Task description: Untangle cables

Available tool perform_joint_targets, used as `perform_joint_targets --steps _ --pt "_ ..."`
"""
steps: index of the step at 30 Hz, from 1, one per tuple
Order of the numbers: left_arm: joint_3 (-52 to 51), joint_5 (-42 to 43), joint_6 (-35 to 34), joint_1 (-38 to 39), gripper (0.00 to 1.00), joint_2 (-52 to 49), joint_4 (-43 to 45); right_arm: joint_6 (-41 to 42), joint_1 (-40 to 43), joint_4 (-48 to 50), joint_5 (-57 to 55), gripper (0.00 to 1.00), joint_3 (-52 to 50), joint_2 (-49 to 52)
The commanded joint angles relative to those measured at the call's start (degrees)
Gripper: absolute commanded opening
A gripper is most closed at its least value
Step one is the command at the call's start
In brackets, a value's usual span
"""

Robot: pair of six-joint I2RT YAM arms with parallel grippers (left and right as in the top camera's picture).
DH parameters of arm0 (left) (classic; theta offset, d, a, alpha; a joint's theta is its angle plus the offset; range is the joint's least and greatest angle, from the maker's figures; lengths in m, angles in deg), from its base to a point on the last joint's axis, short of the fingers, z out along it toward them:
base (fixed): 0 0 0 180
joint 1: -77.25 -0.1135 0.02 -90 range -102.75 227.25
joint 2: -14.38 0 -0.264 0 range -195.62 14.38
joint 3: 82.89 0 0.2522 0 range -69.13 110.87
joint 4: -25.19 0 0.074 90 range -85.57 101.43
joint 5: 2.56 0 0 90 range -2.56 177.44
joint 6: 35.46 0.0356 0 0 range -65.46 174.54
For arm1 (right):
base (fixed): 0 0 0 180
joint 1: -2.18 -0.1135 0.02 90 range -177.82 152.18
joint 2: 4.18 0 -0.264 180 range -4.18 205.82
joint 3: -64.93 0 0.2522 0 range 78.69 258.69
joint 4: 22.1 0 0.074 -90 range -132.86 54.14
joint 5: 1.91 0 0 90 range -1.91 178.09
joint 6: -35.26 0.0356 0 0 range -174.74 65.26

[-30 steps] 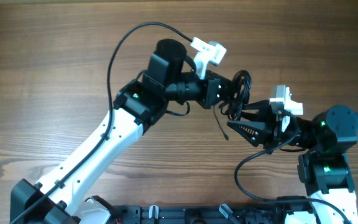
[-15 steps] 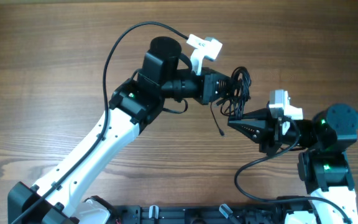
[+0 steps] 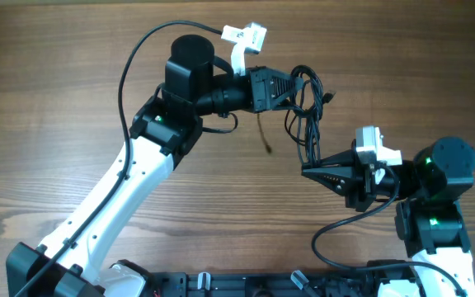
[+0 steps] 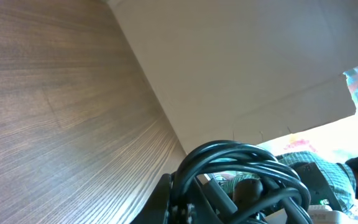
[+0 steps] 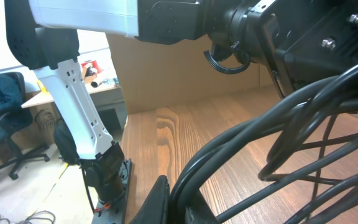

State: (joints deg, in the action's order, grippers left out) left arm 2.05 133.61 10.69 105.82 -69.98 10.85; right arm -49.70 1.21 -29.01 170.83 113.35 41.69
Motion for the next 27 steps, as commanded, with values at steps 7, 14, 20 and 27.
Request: perform_joint_targets --steps 7,14,20,27 --pt "0.17 -0.02 1.42 -4.55 0.04 0.7 8.94 2.64 -0.79 -0.46 5.2 0.05 0.5 2.49" --pt "0.17 5.25 6.64 -5.07 0.04 0.7 15.02 11.78 -0.79 -0.22 -1.03 0.58 0.5 4.59" --pt "0.17 4.76 13.68 -5.09 0.04 0.7 15.39 17.92 -0.79 0.0 -15.3 0.91 0.63 4.55" --pt "0.17 -6.64 14.97 -5.07 0.04 0.7 9.94 20.7 -0.79 -0.52 -24.61 0.99 1.86 3.15"
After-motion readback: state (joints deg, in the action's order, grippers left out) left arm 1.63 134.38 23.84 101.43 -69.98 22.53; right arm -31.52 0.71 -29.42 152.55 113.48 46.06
